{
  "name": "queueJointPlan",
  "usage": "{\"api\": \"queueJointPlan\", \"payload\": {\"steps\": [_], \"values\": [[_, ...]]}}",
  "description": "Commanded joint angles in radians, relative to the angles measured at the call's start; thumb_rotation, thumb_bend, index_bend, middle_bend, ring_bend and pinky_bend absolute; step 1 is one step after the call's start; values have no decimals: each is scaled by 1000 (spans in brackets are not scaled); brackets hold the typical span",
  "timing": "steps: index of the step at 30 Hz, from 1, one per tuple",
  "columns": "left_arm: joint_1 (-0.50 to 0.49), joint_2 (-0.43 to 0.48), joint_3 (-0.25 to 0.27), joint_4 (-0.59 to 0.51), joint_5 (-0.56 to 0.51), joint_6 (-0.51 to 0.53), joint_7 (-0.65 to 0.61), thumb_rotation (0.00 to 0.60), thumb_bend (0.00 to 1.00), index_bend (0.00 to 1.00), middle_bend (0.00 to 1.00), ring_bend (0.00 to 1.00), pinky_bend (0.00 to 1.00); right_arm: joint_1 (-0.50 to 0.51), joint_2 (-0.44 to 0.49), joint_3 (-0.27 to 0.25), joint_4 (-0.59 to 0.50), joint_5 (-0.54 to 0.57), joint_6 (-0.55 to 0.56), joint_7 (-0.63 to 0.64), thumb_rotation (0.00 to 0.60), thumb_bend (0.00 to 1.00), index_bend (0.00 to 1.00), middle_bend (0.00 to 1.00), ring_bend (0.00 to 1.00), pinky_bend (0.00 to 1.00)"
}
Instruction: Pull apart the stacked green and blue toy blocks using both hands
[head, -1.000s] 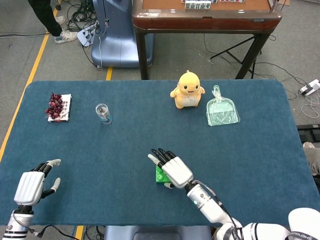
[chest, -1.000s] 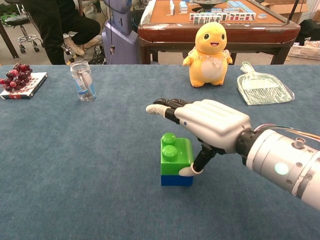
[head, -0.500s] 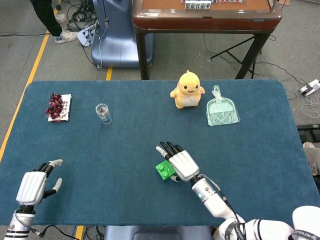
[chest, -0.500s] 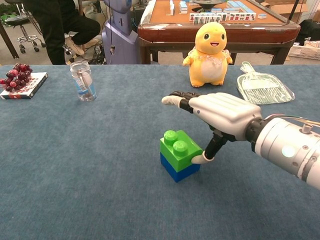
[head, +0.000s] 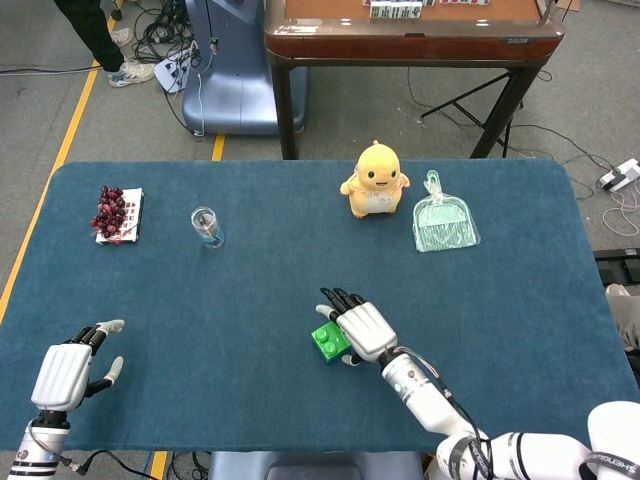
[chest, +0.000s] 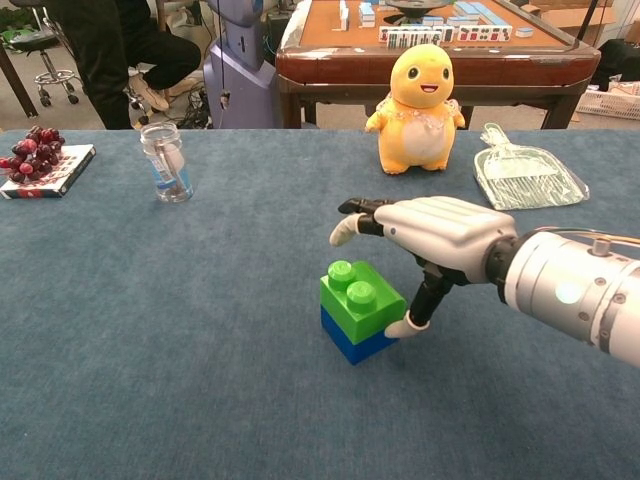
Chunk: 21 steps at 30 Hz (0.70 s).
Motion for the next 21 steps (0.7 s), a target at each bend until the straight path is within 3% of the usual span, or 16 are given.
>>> {"api": "queueJointPlan", "payload": {"steps": [1, 12, 21], "values": [[0, 0, 0, 1, 0, -1, -1, 600, 396, 314, 337, 338, 560, 10, -2, -3, -4, 15, 3, -8, 600, 0, 192, 0, 0, 162], [-1, -6, 3, 6, 2, -4, 1, 600, 396, 313, 338, 338, 561, 39, -18, -11, -3, 84, 17, -33, 600, 12, 287, 44, 0, 162], [-2, -7, 4, 6, 2, -7, 3, 600, 396, 313, 338, 339, 562, 49, -16, -17, -8, 96, 38, -15, 600, 75, 441, 99, 0, 162]]}}
